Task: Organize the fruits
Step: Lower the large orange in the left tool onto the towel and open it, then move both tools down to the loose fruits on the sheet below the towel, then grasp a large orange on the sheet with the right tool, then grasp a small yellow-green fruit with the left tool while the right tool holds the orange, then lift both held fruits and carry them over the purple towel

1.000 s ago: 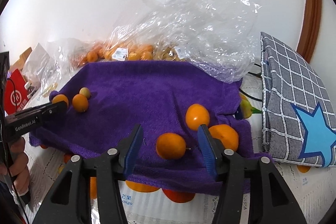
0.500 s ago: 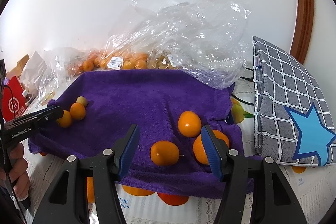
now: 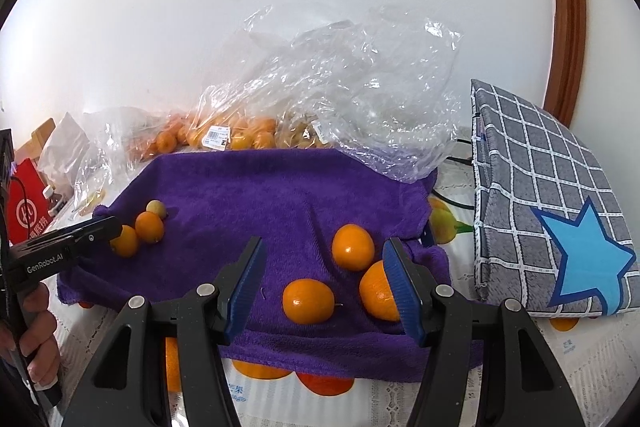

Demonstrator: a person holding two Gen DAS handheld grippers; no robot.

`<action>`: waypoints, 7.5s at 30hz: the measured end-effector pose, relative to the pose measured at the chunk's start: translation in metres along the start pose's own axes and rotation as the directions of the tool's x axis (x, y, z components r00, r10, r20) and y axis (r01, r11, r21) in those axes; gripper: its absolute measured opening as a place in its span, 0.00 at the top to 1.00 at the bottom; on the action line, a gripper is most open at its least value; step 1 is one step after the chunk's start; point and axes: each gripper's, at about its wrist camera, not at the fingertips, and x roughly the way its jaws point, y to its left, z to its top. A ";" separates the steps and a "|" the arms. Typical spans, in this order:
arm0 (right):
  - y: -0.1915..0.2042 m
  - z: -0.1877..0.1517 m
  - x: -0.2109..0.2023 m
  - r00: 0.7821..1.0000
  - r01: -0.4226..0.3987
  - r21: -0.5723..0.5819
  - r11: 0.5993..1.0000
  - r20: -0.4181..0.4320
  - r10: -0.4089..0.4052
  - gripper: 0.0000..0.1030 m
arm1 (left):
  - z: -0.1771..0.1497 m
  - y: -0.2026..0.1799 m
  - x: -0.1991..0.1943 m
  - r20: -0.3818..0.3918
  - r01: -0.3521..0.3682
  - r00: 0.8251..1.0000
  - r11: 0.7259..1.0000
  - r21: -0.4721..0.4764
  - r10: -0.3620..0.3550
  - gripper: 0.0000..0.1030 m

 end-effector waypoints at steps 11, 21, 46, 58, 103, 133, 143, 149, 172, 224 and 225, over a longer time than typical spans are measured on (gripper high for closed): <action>-0.010 0.000 -0.007 0.999 0.039 0.017 0.999 -0.004 -0.039 0.42 | 0.001 -0.003 -0.009 0.030 0.017 0.999 1.000 -0.007 -0.017 0.55; -0.011 -0.023 -0.034 0.998 0.012 0.063 0.998 -0.068 -0.007 0.41 | -0.004 -0.007 -0.017 0.035 0.033 0.999 0.999 -0.008 -0.032 0.53; 0.043 -0.063 -0.066 0.986 -0.059 0.048 0.997 -0.152 0.066 0.38 | -0.037 0.028 -0.068 0.044 -0.017 0.999 0.998 -0.059 0.019 0.52; 0.076 -0.069 -0.062 0.970 -0.138 -0.043 0.990 -0.207 0.126 0.39 | -0.040 0.053 -0.074 0.028 -0.052 0.998 0.990 -0.128 0.056 0.52; 0.068 -0.046 -0.016 0.953 -0.185 0.045 0.982 -0.234 0.191 0.62 | -0.042 0.056 -0.058 -0.039 -0.024 0.999 0.990 -0.136 0.019 0.52; 0.003 -0.072 -0.039 0.971 -0.054 0.047 0.997 -0.232 0.064 0.61 | -0.053 0.004 -0.052 -0.127 0.240 0.963 0.971 -0.012 -0.240 0.52; -0.012 -0.070 -0.046 0.977 -0.082 0.083 0.993 -0.190 0.096 0.61 | -0.056 -0.020 -0.033 -0.173 0.286 0.940 0.955 -0.076 -0.295 0.58; -0.012 -0.070 -0.044 0.972 -0.117 0.095 0.989 -0.195 0.134 0.61 | -0.063 -0.034 -0.027 -0.217 0.282 0.933 0.958 -0.061 -0.288 0.66; -0.013 -0.072 -0.041 0.966 -0.126 0.096 0.987 -0.216 0.144 0.61 | -0.063 -0.036 -0.020 -0.234 0.228 0.939 0.965 -0.128 -0.253 0.66; -0.007 0.012 0.045 0.978 -0.104 -0.052 0.993 -0.187 0.093 0.61 | 0.000 -0.010 0.005 -0.122 0.171 0.976 0.981 -0.089 -0.182 0.75; -0.007 0.011 0.045 0.978 -0.107 -0.054 0.993 -0.186 0.095 0.61 | 0.000 -0.010 0.006 -0.125 0.170 0.976 0.982 -0.087 -0.180 0.75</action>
